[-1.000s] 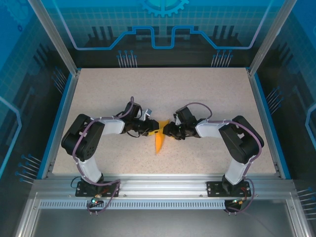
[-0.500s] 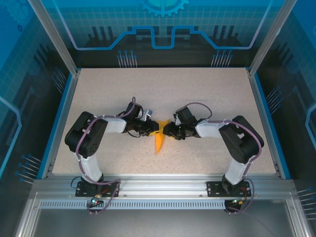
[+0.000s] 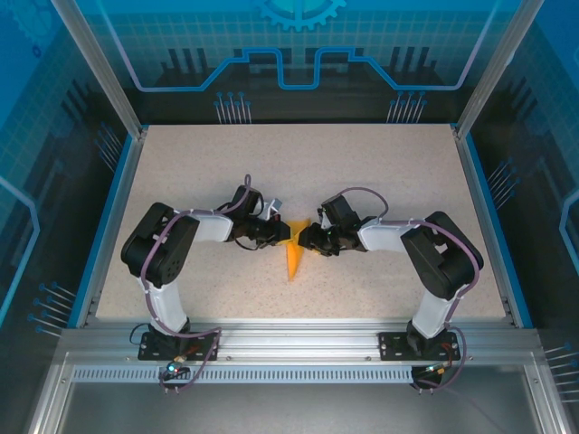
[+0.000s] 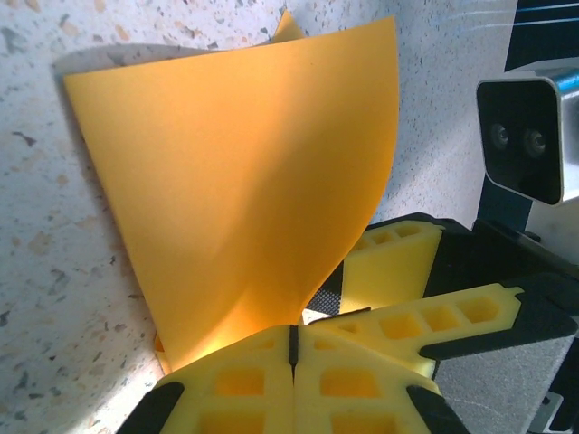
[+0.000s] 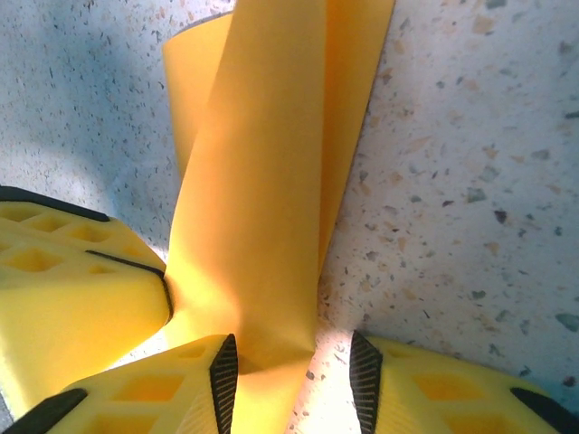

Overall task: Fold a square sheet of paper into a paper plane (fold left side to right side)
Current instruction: Fold the wing for the fifth time at the center of the table.

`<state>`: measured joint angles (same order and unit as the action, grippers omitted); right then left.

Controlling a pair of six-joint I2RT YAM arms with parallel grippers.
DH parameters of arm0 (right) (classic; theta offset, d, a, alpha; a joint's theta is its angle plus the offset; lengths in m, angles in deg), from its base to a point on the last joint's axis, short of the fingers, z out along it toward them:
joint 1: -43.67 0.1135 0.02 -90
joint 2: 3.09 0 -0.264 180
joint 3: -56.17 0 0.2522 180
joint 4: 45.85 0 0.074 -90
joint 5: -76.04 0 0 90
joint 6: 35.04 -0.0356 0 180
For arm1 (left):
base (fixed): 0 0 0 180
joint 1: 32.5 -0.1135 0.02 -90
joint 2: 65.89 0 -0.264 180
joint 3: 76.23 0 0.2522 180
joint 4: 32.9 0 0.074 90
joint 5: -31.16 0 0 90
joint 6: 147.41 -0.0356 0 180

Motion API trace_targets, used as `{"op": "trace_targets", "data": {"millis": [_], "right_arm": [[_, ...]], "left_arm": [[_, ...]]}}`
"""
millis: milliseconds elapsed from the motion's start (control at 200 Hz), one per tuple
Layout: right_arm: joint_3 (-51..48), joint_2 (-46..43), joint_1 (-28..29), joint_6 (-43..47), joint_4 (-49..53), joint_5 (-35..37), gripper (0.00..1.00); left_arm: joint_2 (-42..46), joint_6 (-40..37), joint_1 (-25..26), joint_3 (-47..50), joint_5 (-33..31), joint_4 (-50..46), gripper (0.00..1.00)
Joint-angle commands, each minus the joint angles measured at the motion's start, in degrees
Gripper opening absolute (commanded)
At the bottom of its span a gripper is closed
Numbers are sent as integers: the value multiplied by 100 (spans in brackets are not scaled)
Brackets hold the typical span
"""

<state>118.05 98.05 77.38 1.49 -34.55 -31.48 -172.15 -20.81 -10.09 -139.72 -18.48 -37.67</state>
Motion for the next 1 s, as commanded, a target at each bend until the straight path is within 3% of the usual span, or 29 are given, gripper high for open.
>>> {"op": "trace_targets", "data": {"millis": [0, 210, 645, 995], "right_arm": [[0, -79, 42, 240, 199, 108, 42], [-47, -533, -102, 363, 310, 171, 43], [193, -654, -136, 680, 928, 520, 43], [360, -745, -154, 821, 730, 384, 39]], "left_arm": [[-99, -364, -95, -125, 47, -161, 0], [-106, -554, -231, -77, 16, -208, 0], [-412, -790, -301, -234, 7, -267, 0], [-554, -968, -325, -357, -116, -426, 0]]}}
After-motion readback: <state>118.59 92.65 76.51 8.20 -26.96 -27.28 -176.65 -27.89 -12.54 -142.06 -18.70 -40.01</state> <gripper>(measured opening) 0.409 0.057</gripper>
